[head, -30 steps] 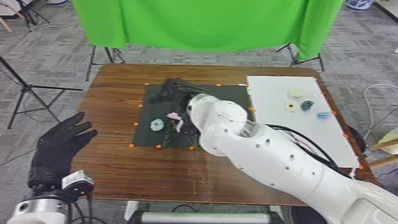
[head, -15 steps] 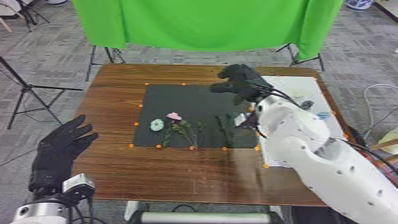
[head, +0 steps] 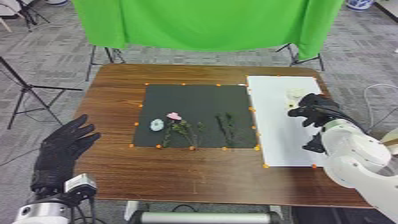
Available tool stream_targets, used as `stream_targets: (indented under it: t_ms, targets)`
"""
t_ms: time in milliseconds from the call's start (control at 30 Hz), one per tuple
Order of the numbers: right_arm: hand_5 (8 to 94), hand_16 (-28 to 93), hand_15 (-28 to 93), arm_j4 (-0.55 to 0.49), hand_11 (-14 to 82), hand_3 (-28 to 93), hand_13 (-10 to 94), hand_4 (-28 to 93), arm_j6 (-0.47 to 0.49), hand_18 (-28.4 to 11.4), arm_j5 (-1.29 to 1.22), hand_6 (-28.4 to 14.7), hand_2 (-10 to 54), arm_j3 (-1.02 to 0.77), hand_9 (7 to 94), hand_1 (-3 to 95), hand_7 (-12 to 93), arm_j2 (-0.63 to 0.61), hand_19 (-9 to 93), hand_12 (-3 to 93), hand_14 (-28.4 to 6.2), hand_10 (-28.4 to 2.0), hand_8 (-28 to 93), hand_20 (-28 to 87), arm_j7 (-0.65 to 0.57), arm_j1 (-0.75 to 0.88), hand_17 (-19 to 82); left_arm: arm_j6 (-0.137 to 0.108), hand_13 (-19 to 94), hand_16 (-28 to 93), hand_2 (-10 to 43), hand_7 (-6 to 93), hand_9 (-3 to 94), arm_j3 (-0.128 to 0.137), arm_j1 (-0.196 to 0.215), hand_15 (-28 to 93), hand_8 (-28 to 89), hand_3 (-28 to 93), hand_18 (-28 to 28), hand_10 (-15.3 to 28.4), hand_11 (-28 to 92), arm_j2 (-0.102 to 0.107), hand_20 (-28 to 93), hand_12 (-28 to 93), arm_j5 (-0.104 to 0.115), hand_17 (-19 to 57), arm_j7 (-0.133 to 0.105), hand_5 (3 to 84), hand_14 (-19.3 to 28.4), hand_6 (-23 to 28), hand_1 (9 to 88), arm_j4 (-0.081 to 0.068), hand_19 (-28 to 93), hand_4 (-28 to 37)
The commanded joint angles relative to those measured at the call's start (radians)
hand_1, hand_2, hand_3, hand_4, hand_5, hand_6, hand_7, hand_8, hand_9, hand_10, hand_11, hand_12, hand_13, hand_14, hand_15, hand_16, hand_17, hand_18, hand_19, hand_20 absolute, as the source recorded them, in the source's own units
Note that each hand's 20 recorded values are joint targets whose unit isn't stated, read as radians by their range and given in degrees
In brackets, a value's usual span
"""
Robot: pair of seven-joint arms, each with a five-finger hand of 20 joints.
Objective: Arrange flowers
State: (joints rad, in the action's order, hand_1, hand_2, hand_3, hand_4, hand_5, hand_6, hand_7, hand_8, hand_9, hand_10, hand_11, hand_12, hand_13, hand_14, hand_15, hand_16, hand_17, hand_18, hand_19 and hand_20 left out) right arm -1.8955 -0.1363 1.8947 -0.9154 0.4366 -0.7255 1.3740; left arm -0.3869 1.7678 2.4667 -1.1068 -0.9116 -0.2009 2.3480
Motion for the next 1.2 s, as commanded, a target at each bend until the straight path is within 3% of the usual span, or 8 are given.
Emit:
stream_targets:
  t_ms: [33, 233, 533, 967, 1200]
  targets:
    - [47.8, 10, 80, 0.054, 13.2, 90, 68, -26, 0.036, -22.6, 0.016, -5.1, 0.4, 0.007, 51.2, 21.2, 20, -0.046, 93, 12.5, -10.1, -16.0, -14, 13, -0.052, -0.051, 32, -0.008, 28, -12, 6.7, 15.7, 35.9, -0.006, 0.011, 54, -11, 83, 22.5, 19.7, 28, -0.005, 0, 8, 0.002, -8.9, 0.0, 40.6, 26.5, 11.1, 25.1, 0.007, 61, -20.2]
    - [46.5, 11, 85, 0.101, 12.5, 90, 71, -27, 0.049, -22.2, 0.011, -5.0, -0.8, 0.107, 49.4, 22.6, 20, -0.05, 93, 12.5, -8.7, -15.6, -14, 15, -0.087, -0.155, 33, -0.007, 28, -12, 6.7, 15.6, 35.9, -0.016, 0.006, 54, -11, 83, 22.5, 19.6, 28, -0.004, 0, 9, 0.0, -8.9, -0.002, 40.5, 26.5, 11.1, 25.2, 0.005, 61, -20.3]
    - [45.1, 10, 87, 0.145, 12.4, 91, 71, -27, 0.161, -22.1, -0.028, -5.0, -1.7, 0.08, 48.2, 24.0, 20, -0.027, 93, 12.5, -8.8, -15.5, -14, 15, -0.129, -0.163, 34, -0.003, 28, -12, 6.7, 15.7, 35.9, -0.02, -0.003, 54, -11, 82, 22.5, 19.6, 28, -0.005, 0, 8, 0.003, -8.9, -0.002, 40.5, 26.5, 11.1, 25.2, 0.001, 61, -20.3]
    - [44.0, 10, 87, 0.18, 11.9, 91, 71, -27, 0.179, -21.9, -0.064, -4.5, -2.1, 0.098, 47.7, 25.5, 20, -0.018, 93, 12.4, -8.9, -14.6, -14, 13, -0.131, -0.192, 33, -0.006, 28, -12, 6.6, 15.7, 35.9, -0.02, 0.002, 54, -11, 83, 22.5, 19.7, 28, -0.003, 0, 9, 0.01, -8.9, -0.021, 40.6, 26.6, 11.1, 25.1, -0.002, 61, -20.2]
    - [42.7, 10, 86, 0.191, 12.0, 91, 71, -27, 0.196, -21.8, -0.074, -3.5, -2.4, 0.128, 47.7, 26.0, 20, 0.007, 93, 12.4, -8.7, -14.2, -15, 12, -0.125, -0.216, 33, 0.004, 28, -12, 6.5, 15.8, 35.9, -0.019, -0.008, 54, -11, 83, 22.5, 19.7, 28, -0.003, 0, 8, 0.006, -8.8, -0.013, 40.6, 26.5, 11.1, 25.2, -0.006, 61, -20.3]
